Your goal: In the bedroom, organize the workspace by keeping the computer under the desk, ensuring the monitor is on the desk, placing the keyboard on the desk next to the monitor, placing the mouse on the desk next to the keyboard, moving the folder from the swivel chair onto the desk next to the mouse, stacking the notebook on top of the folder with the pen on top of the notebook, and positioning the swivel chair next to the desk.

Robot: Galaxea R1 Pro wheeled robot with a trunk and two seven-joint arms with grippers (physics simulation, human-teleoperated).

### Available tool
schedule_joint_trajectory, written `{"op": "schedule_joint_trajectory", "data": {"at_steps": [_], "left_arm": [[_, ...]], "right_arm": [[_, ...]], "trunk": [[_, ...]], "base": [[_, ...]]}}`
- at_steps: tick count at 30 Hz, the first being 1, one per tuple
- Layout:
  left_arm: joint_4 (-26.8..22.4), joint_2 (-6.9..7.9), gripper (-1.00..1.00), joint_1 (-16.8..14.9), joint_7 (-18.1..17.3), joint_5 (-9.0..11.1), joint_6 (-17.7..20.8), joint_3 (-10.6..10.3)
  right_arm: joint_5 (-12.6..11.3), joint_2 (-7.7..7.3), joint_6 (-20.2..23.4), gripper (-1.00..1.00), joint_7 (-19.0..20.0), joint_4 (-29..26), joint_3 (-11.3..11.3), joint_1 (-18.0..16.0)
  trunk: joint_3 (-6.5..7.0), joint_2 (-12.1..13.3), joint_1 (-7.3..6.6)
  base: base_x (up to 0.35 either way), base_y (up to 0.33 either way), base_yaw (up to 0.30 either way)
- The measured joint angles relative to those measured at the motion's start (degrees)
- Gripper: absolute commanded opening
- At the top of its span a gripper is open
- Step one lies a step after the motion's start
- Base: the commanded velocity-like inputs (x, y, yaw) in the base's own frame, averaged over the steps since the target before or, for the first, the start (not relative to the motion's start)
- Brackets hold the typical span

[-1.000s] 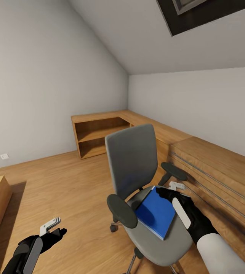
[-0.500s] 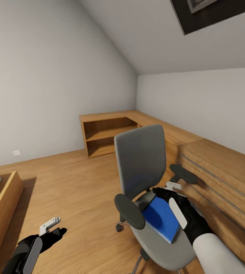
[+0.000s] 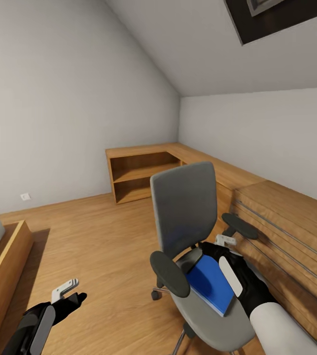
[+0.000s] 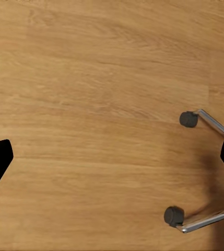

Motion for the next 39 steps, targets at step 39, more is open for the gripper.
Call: {"op": "schedule_joint_trajectory", "data": {"at_steps": [39], "left_arm": [[-0.17,-0.06,1.00,0.00,0.08,-0.10,-0.03,-0.03]], "right_arm": [[-0.16,-0.01,-3.83,1.00,-0.01,-0.01,-0.02,0.09]], "trunk": [[-2.39,-7.21,3.95]], "base": [[0.000,0.000,0.000]]}}
